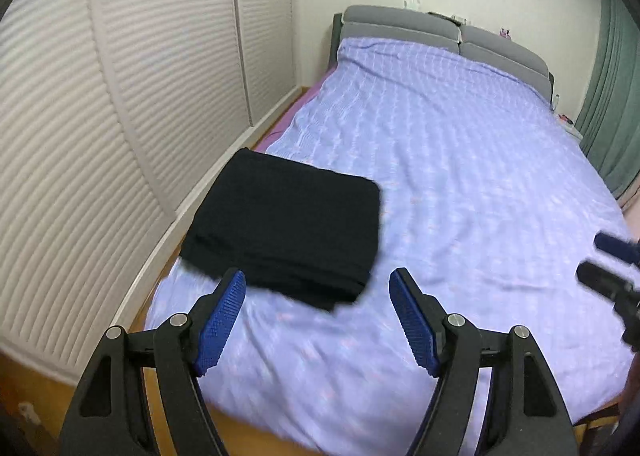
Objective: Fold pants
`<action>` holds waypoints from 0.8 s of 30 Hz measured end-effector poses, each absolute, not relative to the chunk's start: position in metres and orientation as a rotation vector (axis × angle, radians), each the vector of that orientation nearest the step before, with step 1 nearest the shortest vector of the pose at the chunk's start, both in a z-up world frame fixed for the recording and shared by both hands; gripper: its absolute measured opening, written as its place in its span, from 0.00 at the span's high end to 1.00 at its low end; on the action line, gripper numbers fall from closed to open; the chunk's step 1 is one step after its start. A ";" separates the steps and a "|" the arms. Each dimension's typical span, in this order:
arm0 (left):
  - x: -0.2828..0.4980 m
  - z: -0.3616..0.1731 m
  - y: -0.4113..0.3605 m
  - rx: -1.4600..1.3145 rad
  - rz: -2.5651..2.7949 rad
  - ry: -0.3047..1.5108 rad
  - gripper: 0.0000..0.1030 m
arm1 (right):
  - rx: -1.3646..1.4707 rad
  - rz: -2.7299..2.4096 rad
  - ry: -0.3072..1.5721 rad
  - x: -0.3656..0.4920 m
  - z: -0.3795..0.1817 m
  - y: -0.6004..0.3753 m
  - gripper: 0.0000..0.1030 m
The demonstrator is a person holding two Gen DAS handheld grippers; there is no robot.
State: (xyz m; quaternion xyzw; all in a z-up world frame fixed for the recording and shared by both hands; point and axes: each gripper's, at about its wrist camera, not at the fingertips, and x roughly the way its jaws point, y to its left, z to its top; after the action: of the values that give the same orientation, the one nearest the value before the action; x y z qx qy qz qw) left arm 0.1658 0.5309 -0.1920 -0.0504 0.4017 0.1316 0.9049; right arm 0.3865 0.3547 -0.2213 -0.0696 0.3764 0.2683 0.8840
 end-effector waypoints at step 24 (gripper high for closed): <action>-0.051 0.065 0.161 0.014 0.120 0.663 0.15 | -0.013 0.232 0.554 0.119 0.045 -0.052 0.21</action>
State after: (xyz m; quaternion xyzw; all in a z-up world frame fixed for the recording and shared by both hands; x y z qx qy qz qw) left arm -0.0512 0.1612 0.0647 0.0069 0.3254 0.0591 0.9437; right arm 0.1189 -0.0521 0.0446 -0.0066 0.2728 0.1144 0.9552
